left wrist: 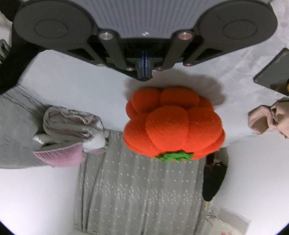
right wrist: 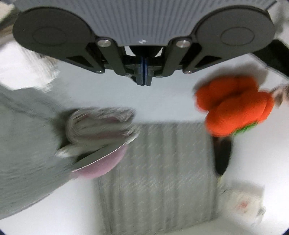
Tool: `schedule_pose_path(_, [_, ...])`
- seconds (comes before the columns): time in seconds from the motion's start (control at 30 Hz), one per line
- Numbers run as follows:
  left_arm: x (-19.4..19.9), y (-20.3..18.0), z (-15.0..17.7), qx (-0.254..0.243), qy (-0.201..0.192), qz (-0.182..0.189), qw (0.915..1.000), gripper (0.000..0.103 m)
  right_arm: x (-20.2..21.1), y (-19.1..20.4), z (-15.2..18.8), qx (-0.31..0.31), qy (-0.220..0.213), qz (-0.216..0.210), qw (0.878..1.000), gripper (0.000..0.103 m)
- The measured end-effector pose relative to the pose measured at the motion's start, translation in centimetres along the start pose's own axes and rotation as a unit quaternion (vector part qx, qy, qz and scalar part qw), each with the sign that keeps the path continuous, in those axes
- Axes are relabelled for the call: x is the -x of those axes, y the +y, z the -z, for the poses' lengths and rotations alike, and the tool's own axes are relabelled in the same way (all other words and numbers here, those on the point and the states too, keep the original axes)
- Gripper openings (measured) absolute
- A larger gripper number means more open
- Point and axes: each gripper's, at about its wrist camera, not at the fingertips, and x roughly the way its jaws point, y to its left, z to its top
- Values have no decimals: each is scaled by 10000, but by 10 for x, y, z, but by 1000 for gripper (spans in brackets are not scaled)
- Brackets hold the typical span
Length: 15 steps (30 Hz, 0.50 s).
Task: Fold clothes
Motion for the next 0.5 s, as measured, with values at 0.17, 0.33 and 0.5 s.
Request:
schedule_pose_path(0.17, [2, 13, 2, 89, 34, -159, 9998, 1, 40, -40, -23, -563, -564, 656, 9947, 1])
schedule_pose_path(0.33, [-7, 11, 17, -271, 652, 5, 9975, 1, 28, -63, -6, -540, 346, 792, 9948, 1])
schedule_pose_path(0.5, [-23, -2, 39, -952, 1396, 214, 9854, 1, -26, -65, 46, -11, 2108, 775, 9745, 2])
